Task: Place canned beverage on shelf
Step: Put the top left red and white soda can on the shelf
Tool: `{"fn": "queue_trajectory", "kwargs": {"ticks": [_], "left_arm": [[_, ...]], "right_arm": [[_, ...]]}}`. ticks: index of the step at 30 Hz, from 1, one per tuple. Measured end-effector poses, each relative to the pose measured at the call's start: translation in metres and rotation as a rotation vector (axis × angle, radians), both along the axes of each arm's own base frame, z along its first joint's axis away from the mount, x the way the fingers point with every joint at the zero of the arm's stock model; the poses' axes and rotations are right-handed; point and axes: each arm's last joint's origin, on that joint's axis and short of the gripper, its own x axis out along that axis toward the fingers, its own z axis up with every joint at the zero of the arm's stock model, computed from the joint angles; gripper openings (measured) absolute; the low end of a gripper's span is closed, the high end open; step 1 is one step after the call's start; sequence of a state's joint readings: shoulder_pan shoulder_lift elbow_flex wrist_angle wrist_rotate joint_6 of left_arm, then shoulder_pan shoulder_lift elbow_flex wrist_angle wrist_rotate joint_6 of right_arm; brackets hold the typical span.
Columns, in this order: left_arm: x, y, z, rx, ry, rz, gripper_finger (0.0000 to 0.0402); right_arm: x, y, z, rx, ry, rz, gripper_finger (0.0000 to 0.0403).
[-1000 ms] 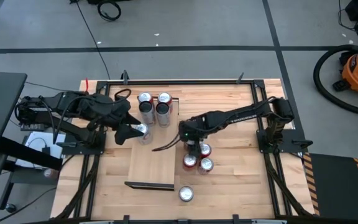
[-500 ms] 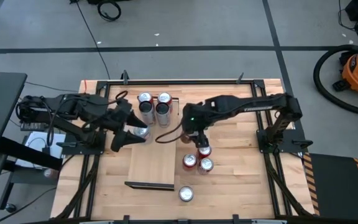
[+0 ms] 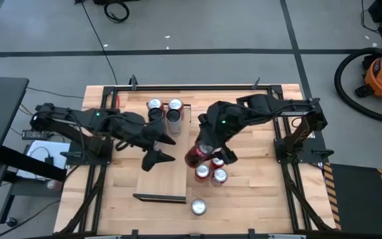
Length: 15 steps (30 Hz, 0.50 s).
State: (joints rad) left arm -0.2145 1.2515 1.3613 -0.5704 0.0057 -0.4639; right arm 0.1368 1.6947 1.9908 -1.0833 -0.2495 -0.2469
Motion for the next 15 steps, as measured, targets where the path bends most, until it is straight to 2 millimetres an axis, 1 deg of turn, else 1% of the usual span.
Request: {"fn": "queue_trajectory", "kwargs": {"ticks": [4,9,15], "left_arm": [[0.014,-0.004,-0.004,-0.039,-0.022,-0.048,0.0357],[0.027,-0.008,-0.013,-0.071,0.002,-0.098,0.0395],[0.040,-0.009,-0.024,-0.079,0.037,-0.161,0.0395]], "right_arm": [[-0.002,0.010,0.009,-0.031,-0.054,0.036,0.0324],[-0.001,0.021,0.014,-0.026,-0.113,0.070,0.0324],[0.000,0.030,0.018,-0.046,-0.174,0.055,0.0325]]}}
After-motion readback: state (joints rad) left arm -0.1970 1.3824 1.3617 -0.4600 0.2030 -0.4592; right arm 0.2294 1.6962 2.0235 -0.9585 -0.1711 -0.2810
